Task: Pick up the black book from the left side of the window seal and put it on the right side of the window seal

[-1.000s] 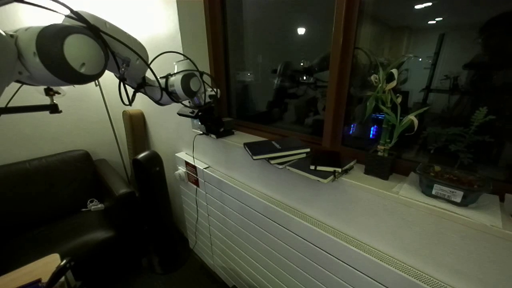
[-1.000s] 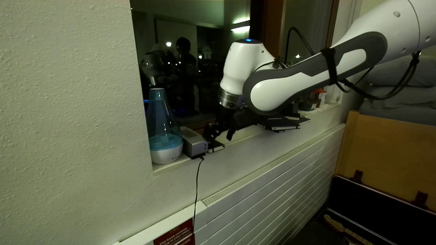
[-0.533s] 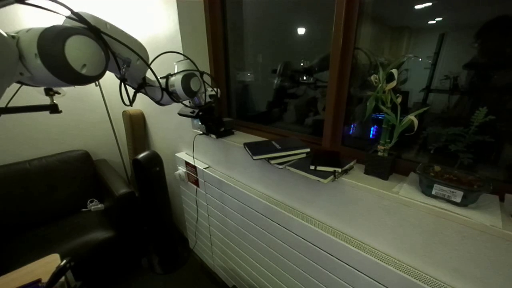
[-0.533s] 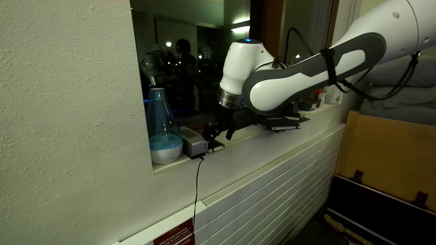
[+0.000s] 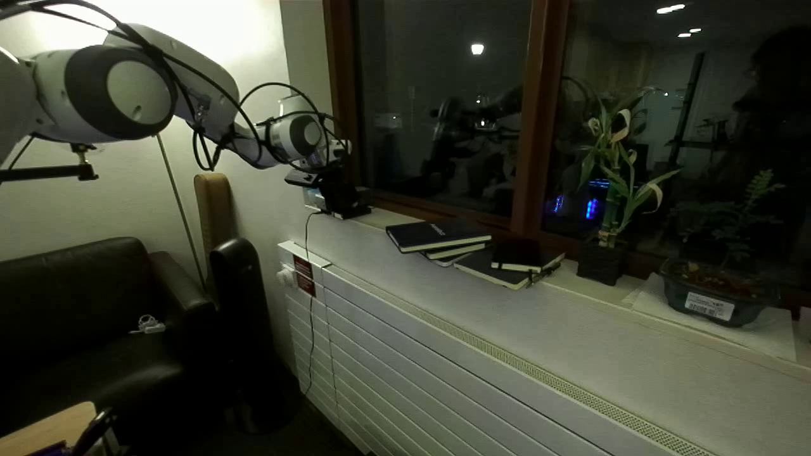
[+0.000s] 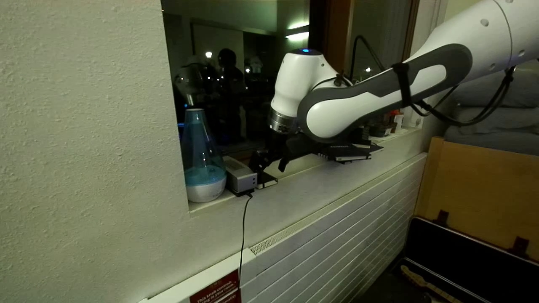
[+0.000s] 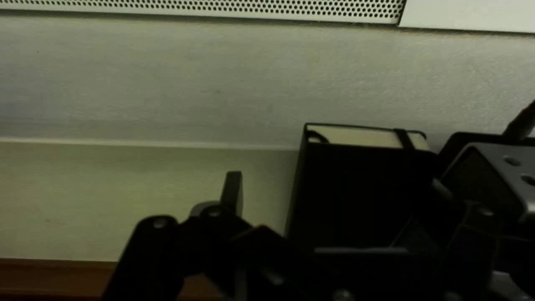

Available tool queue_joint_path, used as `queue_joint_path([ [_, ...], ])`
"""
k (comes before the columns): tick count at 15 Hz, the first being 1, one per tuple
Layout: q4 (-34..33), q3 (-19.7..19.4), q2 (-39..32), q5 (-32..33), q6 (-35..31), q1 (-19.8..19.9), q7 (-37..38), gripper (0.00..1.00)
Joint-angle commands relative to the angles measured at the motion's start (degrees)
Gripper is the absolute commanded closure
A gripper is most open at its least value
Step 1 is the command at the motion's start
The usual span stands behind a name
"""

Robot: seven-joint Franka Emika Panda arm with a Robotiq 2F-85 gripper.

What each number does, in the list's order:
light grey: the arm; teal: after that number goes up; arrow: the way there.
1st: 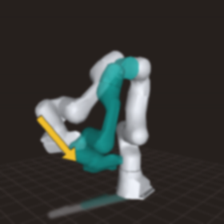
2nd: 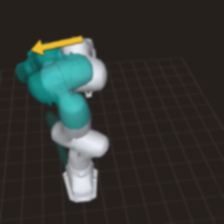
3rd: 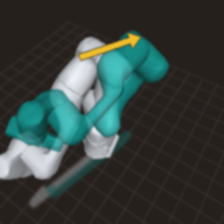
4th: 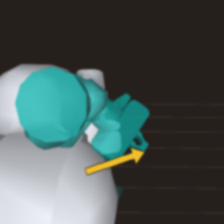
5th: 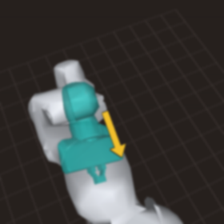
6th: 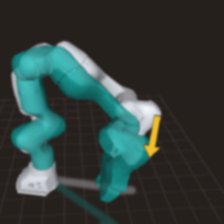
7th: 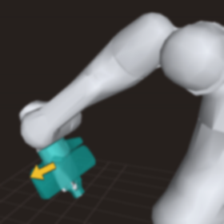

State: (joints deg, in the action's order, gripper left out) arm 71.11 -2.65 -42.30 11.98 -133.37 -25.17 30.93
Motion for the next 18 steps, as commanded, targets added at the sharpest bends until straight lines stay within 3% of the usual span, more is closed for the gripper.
queue_joint_path([
  [1, -0.9, -1.7, -2.4, 0.7, -0.8, -0.8, 5.1, 0.0],
  [8, 3.3, -7.4, 0.0, 3.4, 2.1, -3.3, 16.5, 0.0],
  [12, 4.2, -8.5, 1.0, 9.9, 4.1, -3.5, 20.2, 0.0],
  [15, 4.3, -7.5, 1.7, 11.3, 4.8, -2.6, 19.9, 0.0],
  [18, 4.4, -3.6, 2.4, 8.4, 2.5, -0.5, 16.6, 0.0],
])
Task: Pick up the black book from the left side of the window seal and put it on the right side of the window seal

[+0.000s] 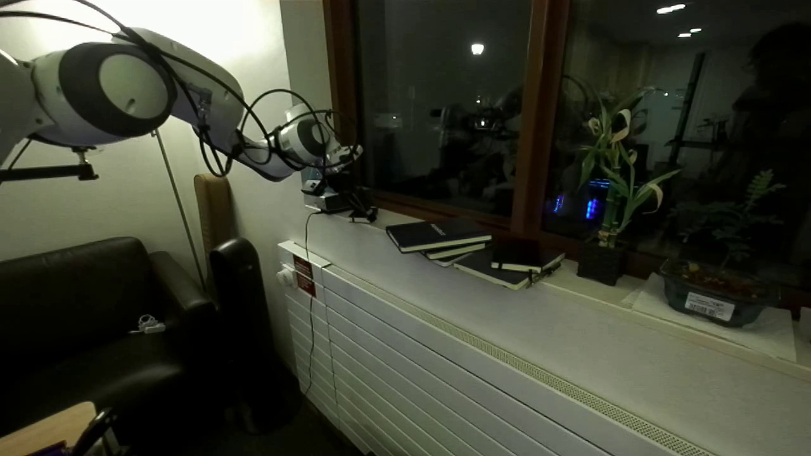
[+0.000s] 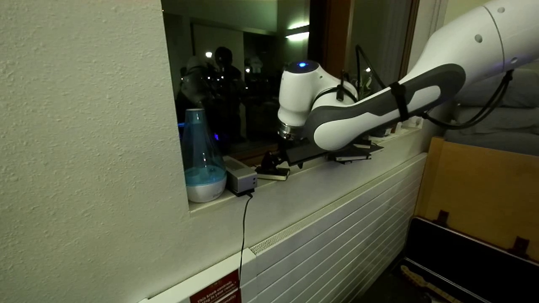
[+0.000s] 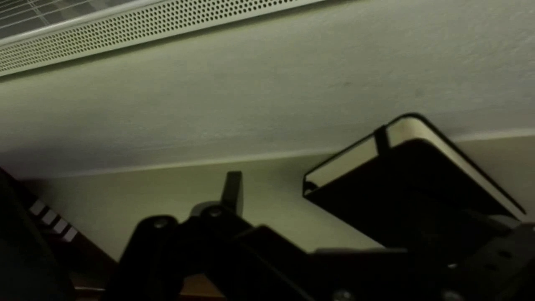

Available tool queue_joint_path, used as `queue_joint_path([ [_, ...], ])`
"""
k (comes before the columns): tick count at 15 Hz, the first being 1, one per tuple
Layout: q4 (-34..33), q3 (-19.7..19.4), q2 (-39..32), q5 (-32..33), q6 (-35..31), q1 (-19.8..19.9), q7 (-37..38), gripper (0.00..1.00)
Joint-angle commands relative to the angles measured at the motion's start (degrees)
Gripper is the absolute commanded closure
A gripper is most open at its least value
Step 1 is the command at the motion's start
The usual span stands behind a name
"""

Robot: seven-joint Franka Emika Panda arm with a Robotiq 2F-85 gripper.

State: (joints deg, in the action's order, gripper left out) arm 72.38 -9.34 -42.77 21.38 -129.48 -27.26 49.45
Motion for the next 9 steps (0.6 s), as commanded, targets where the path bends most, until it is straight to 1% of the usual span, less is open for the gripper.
queue_joint_path([
  [1, 3.7, 3.7, 3.4, -2.7, -2.7, 1.7, -3.1, 0.0],
  [9, 3.7, 8.8, 6.2, -7.4, -3.2, 3.5, -6.0, 0.0],
])
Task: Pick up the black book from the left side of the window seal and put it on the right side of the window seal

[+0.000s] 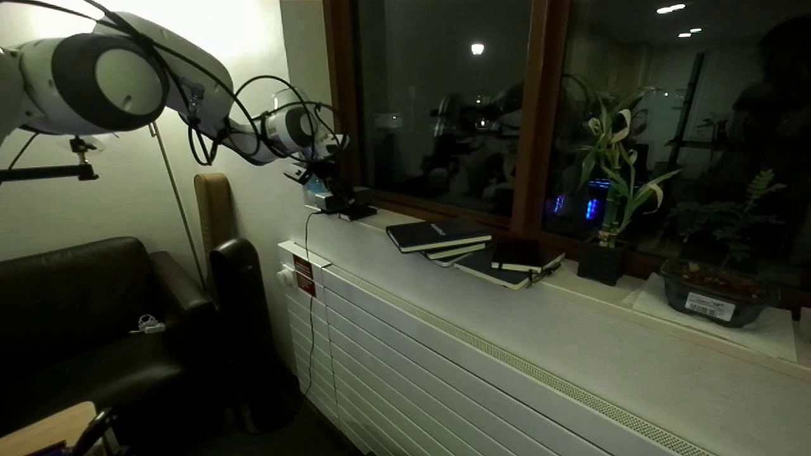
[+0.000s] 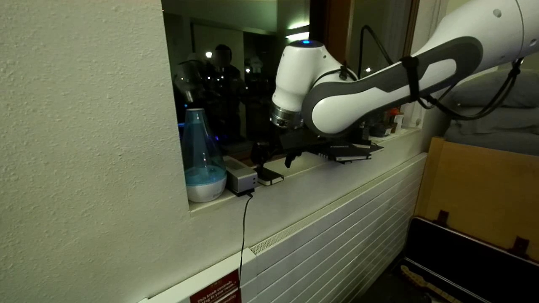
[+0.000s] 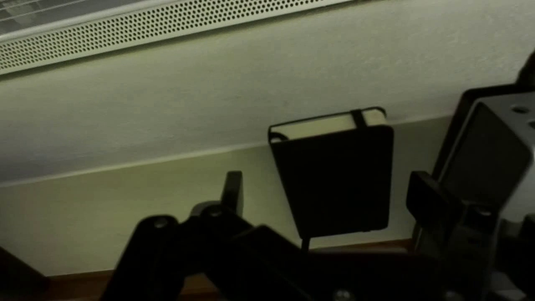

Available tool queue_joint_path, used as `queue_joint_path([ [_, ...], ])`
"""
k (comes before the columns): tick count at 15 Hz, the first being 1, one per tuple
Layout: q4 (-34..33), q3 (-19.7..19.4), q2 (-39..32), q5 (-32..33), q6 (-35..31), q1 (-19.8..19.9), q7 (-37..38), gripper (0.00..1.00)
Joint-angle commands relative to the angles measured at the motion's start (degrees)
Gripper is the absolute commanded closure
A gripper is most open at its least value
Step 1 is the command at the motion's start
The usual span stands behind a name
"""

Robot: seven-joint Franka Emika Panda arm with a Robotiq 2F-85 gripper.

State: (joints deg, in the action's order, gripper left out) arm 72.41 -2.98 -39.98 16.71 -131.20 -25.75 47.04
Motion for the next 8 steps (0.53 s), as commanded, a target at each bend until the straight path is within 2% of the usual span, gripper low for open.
queue_joint_path([
  [1, 3.6, 3.0, 3.6, -3.5, -1.5, 2.4, -4.1, 0.0],
  [4, 3.3, 5.3, 3.5, -6.4, -1.4, 4.1, -6.8, 0.0],
  [8, 2.2, 7.0, 2.2, -7.2, -0.3, 5.3, -10.0, 0.0],
])
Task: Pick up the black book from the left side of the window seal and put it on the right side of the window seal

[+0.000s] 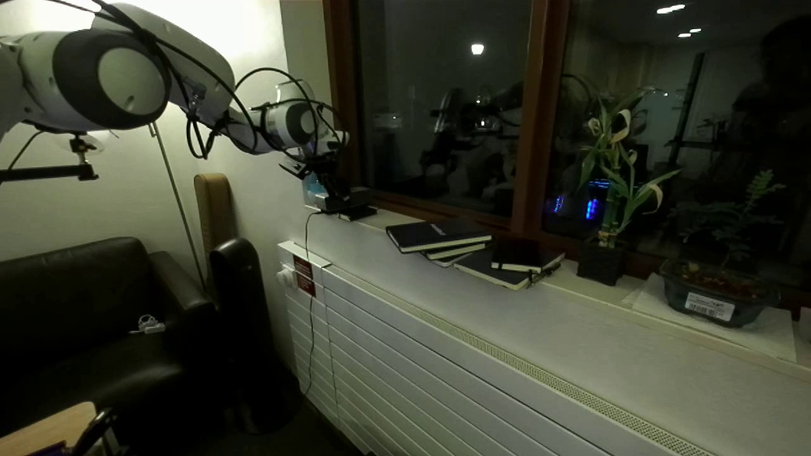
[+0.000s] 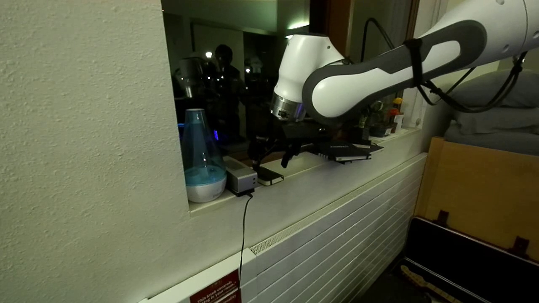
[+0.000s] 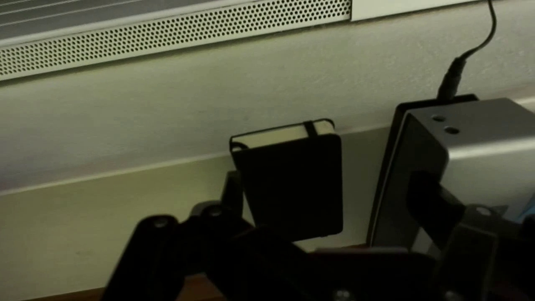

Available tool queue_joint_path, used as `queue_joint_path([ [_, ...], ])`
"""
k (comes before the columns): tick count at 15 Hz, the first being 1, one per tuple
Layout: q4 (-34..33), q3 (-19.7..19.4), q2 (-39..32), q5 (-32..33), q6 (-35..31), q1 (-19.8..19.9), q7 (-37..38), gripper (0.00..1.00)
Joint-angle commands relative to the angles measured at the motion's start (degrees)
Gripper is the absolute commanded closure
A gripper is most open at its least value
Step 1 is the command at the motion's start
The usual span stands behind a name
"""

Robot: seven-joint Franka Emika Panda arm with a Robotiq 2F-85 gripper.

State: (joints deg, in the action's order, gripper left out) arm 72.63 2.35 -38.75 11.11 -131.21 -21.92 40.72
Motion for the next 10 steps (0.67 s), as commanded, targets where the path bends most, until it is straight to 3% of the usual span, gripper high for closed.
queue_joint_path([
  [1, 1.9, 1.8, 0.8, -1.3, 0.0, 1.6, -4.1, 0.0],
  [10, -0.1, -1.9, -2.0, 0.6, 2.7, -0.3, -5.4, 0.0],
])
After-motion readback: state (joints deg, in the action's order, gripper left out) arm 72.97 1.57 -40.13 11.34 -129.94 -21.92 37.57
